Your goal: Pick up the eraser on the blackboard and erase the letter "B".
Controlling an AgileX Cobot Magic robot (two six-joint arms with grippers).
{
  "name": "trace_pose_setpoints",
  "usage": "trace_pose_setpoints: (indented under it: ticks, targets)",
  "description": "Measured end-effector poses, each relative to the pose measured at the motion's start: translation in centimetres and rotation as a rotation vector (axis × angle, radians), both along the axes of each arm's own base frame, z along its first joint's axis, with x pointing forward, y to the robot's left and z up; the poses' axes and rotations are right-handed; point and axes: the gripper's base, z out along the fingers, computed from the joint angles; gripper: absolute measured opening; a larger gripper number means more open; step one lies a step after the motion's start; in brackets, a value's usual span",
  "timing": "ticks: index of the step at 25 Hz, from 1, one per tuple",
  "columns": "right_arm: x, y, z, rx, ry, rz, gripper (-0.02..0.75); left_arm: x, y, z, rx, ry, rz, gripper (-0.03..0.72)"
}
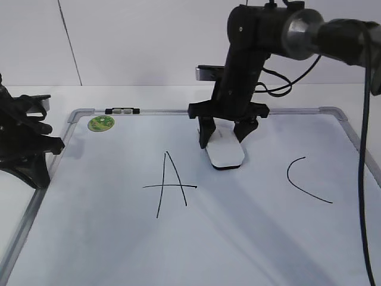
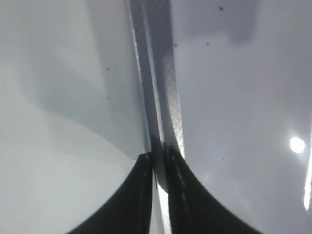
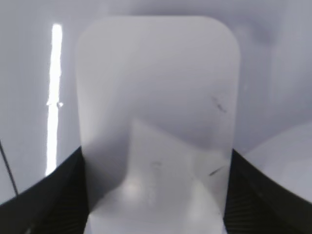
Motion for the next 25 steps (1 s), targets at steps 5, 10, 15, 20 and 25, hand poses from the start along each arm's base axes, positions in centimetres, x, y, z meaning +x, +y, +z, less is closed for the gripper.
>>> trace_pose_setpoints:
  ticks: [5, 10, 15, 20, 25]
  targets:
    - [2.0, -4.9, 0.1, 0.006, -0.016, -0.112, 0.548, 0.0, 0.0, 0.0, -0.002, 0.0, 0.001, 0.052]
    - [3.0, -8.4, 0.1, -0.01, -0.025, -0.18, 0.548, 0.0, 0.0, 0.0, 0.0, 0.0, 0.0, 0.052]
    - [3.0, -8.5, 0.3, -0.008, -0.032, -0.181, 0.548, 0.0, 0.0, 0.0, 0.0, 0.0, 0.001, 0.052]
    - [2.5, -8.9, 2.1, -0.027, -0.07, -0.163, 0.548, 0.0, 0.0, 0.0, 0.0, 0.005, 0.001, 0.052]
    - [0.6, -9.6, 6.8, -0.023, -0.149, -0.142, 0.548, -0.1, 0.0, 0.0, 0.001, 0.006, 0.0, 0.052]
